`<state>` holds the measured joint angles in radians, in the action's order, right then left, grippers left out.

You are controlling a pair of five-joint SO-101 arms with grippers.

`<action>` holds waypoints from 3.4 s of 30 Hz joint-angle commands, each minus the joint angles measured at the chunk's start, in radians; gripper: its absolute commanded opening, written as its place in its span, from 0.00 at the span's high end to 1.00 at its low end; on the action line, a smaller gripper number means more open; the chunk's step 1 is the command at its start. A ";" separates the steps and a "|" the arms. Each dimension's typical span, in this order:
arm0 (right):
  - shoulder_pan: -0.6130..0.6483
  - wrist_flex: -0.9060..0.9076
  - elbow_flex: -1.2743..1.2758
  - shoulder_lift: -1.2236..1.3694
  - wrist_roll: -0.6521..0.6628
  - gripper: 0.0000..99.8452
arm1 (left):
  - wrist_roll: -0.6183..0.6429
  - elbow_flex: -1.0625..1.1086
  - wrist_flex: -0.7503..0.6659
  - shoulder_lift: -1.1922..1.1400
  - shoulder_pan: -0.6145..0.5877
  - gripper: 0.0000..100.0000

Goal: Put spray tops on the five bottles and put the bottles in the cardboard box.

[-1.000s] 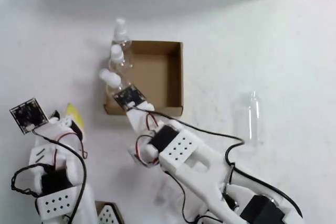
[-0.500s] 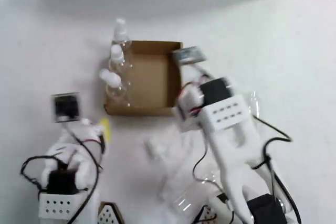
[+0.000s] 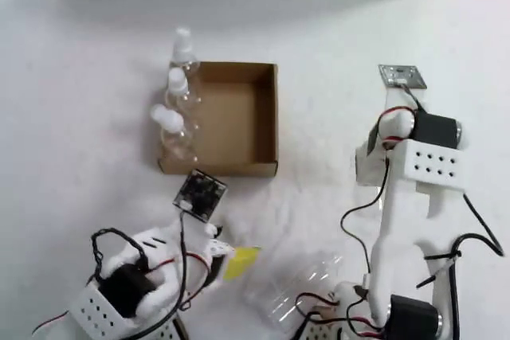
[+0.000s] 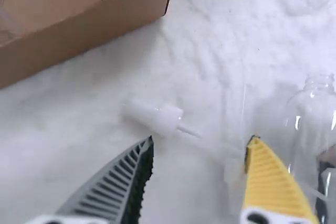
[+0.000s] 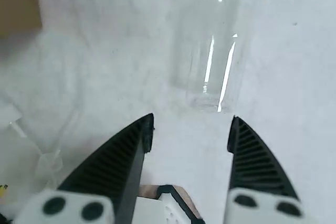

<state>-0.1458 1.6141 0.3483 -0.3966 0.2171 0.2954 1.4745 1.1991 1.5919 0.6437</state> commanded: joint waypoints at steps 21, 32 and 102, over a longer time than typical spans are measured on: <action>-0.027 -0.183 0.150 -0.028 0.084 0.82 | 0.186 -0.140 -0.307 -0.641 -0.041 0.76; -0.042 -0.183 0.153 -0.027 0.109 0.82 | 0.299 -0.157 -0.456 -0.797 -0.036 0.68; -0.087 -0.346 -0.361 0.751 -0.021 0.81 | 0.308 -0.169 -0.583 -0.800 -0.283 0.98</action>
<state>-0.2302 1.2597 0.0783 0.3276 0.2279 0.6160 1.3134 0.6252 0.7572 0.3767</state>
